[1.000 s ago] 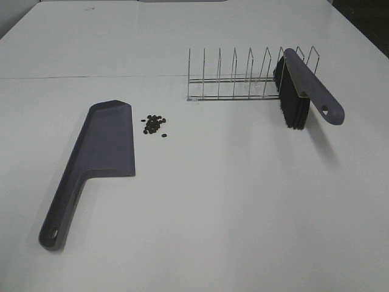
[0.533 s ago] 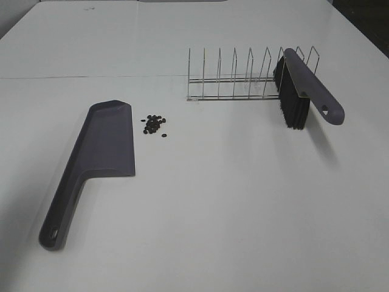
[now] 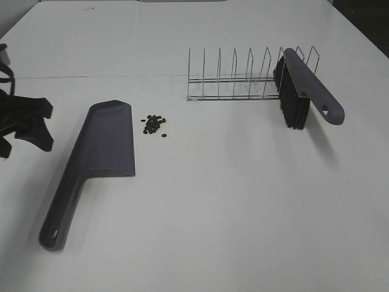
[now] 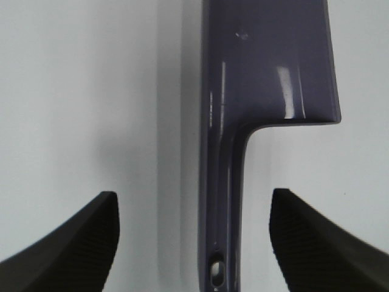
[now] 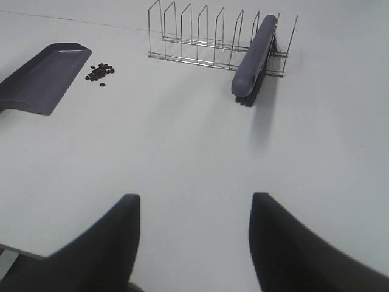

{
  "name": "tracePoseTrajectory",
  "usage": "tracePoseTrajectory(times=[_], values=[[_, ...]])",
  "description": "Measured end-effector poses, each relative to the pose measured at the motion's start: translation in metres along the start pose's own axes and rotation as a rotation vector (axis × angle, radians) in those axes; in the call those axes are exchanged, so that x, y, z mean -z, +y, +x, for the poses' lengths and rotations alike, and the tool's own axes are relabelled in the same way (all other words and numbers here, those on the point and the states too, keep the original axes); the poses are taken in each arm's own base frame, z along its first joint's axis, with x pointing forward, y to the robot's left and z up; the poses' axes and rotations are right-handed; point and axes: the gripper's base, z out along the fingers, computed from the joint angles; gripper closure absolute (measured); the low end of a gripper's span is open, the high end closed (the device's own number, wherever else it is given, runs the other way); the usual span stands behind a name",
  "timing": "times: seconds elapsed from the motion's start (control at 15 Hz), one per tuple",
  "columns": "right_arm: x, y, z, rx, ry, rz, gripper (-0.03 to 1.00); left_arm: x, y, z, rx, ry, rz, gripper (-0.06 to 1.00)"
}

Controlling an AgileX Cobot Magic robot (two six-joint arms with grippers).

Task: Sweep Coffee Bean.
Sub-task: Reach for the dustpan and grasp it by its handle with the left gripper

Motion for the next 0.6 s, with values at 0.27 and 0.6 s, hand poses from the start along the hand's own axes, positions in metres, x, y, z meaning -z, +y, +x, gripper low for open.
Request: tracePoseTrajectory(times=[0.27,0.6], values=[[0.0,0.0,0.0,0.0,0.0,0.0,0.52,-0.042,-0.023,0.004,-0.051,0.122,-0.012,0.29],[0.0,0.0,0.0,0.0,0.0,0.0,0.52,-0.077,-0.026,0.006,-0.059,0.195,-0.077,0.29]])
